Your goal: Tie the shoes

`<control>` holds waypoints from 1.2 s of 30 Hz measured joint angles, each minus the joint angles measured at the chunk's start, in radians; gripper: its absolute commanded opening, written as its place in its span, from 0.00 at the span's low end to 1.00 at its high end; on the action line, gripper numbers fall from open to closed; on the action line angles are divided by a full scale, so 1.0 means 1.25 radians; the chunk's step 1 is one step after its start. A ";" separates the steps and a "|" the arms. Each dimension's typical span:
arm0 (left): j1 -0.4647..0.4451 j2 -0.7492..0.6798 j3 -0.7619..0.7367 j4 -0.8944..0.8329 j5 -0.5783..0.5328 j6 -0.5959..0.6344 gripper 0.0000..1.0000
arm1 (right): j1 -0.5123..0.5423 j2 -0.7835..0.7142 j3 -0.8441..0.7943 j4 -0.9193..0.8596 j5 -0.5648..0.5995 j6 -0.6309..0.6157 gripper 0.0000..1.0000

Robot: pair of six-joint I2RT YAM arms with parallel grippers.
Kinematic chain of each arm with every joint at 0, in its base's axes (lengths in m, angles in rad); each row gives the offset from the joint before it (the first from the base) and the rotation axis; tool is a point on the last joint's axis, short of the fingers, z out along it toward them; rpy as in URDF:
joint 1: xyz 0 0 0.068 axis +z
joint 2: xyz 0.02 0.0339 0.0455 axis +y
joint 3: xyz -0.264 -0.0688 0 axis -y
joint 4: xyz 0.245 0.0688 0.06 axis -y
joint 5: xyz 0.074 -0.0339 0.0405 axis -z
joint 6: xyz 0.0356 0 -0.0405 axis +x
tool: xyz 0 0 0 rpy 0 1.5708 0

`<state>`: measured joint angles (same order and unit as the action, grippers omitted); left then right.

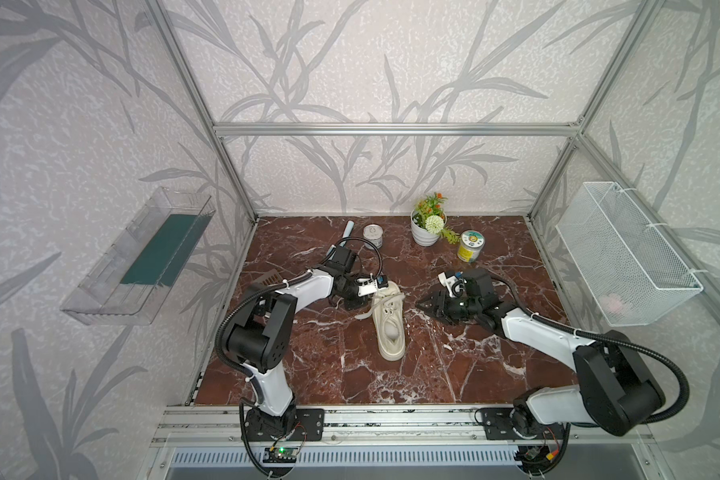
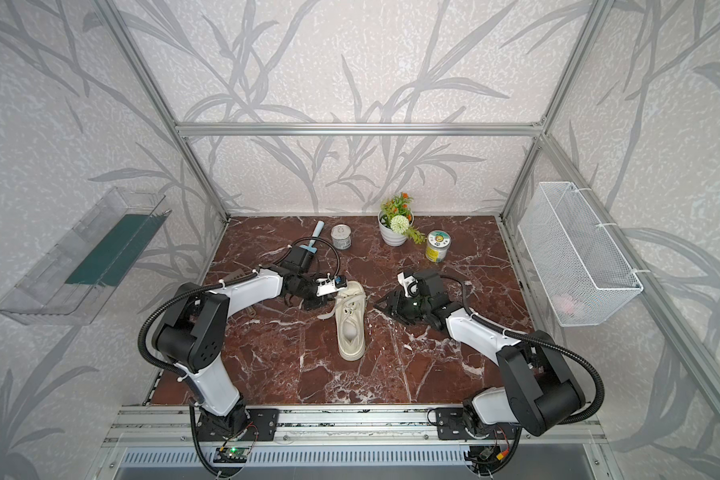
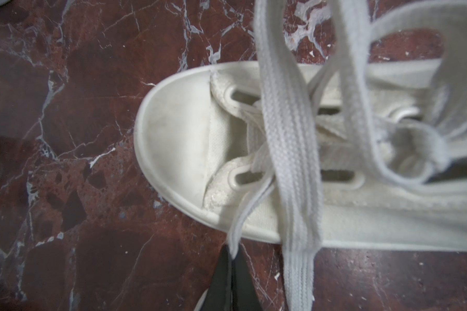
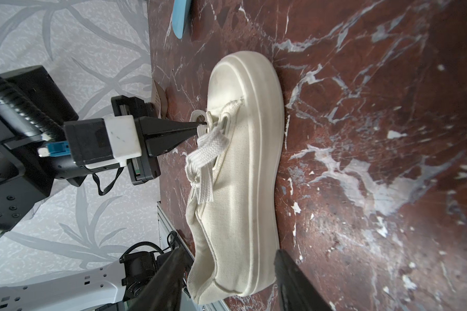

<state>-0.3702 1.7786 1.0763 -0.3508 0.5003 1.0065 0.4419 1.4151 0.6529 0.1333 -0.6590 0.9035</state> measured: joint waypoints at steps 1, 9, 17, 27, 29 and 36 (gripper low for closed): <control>0.000 -0.004 0.000 -0.002 0.000 0.000 0.00 | 0.004 0.010 0.006 0.006 -0.002 0.005 0.48; 0.000 -0.067 -0.004 -0.007 0.016 0.000 0.00 | 0.042 0.073 0.064 0.070 -0.013 0.042 0.20; -0.001 -0.106 -0.032 -0.009 0.025 0.000 0.00 | 0.078 0.128 0.111 0.106 -0.024 0.058 0.11; -0.010 -0.155 -0.057 -0.008 0.036 -0.003 0.00 | 0.104 0.193 0.163 0.130 -0.031 0.060 0.09; -0.014 -0.160 -0.058 -0.006 0.039 -0.003 0.00 | 0.107 0.205 0.163 0.136 -0.030 0.062 0.09; -0.032 -0.181 -0.079 -0.003 0.041 0.000 0.00 | 0.108 0.267 0.173 0.170 -0.030 0.078 0.09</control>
<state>-0.4099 1.5524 0.9771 -0.3546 0.5514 1.0061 0.5770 1.7489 0.8688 0.3454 -0.6968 1.0012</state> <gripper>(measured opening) 0.047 0.090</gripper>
